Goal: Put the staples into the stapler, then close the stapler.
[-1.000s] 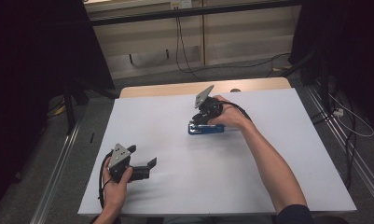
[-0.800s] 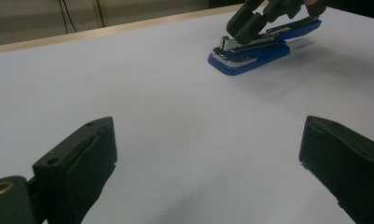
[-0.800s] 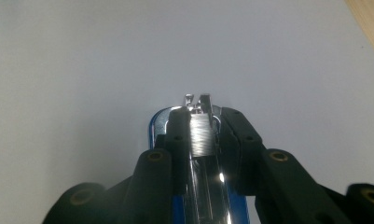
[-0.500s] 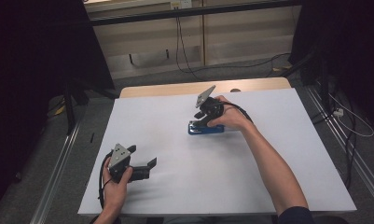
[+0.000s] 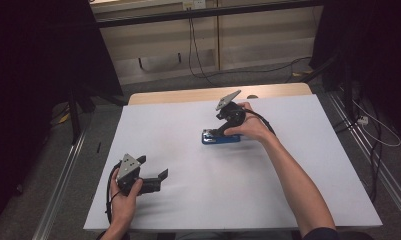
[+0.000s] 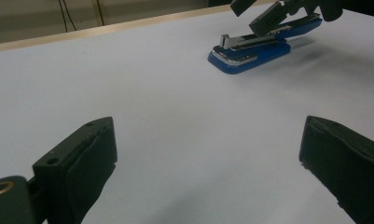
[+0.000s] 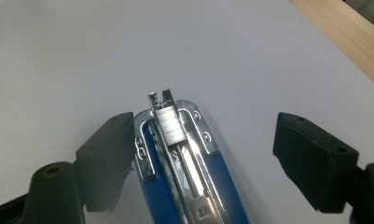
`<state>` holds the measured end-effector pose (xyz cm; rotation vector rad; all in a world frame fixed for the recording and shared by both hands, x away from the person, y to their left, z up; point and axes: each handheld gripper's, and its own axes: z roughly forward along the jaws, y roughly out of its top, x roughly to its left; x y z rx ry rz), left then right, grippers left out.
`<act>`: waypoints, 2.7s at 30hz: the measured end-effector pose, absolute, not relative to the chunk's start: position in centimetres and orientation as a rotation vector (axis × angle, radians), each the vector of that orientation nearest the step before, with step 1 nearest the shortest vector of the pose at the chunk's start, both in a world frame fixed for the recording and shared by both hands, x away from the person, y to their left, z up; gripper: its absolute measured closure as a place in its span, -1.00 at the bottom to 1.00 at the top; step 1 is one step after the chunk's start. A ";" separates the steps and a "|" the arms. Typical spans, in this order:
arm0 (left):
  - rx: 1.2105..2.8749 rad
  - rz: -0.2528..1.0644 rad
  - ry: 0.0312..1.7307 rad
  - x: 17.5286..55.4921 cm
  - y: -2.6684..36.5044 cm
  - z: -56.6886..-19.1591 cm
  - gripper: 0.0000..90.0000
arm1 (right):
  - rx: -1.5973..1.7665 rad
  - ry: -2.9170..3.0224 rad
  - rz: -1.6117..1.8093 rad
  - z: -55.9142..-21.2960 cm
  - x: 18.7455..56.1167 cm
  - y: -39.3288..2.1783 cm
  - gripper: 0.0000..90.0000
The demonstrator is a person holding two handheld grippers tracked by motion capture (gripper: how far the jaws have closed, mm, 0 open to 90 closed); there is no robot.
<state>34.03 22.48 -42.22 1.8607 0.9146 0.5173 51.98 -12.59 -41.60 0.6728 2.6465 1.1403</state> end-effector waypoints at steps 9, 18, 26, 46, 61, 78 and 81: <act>1.860 0.515 0.914 34.0 22.4 -42.2 -0.91 | 0.781 2.547 1.200 -41.3 51.0 -13.1 -0.80; 1.847 0.529 0.930 34.1 22.5 -42.3 -0.92 | 0.871 2.480 1.216 -41.1 50.1 -13.7 -0.88; 1.855 0.529 0.932 34.1 22.5 -42.3 -0.92 | 0.956 2.399 1.178 -41.1 49.2 -14.4 -0.85; 1.824 0.492 0.967 34.3 22.8 -42.4 -0.91 | 1.102 2.092 1.192 -41.3 45.9 -19.6 -0.86; 1.790 0.534 0.977 34.1 23.5 -42.2 -0.90 | 1.208 1.993 1.240 -41.6 43.0 -21.5 -0.91; 1.810 0.504 0.968 34.4 22.6 -42.4 -0.93 | 1.233 1.949 1.238 -42.2 41.0 -23.2 -0.94; 1.800 0.477 0.965 34.4 22.1 -42.2 -0.93 | 1.235 1.943 1.252 -42.4 40.5 -23.4 -0.93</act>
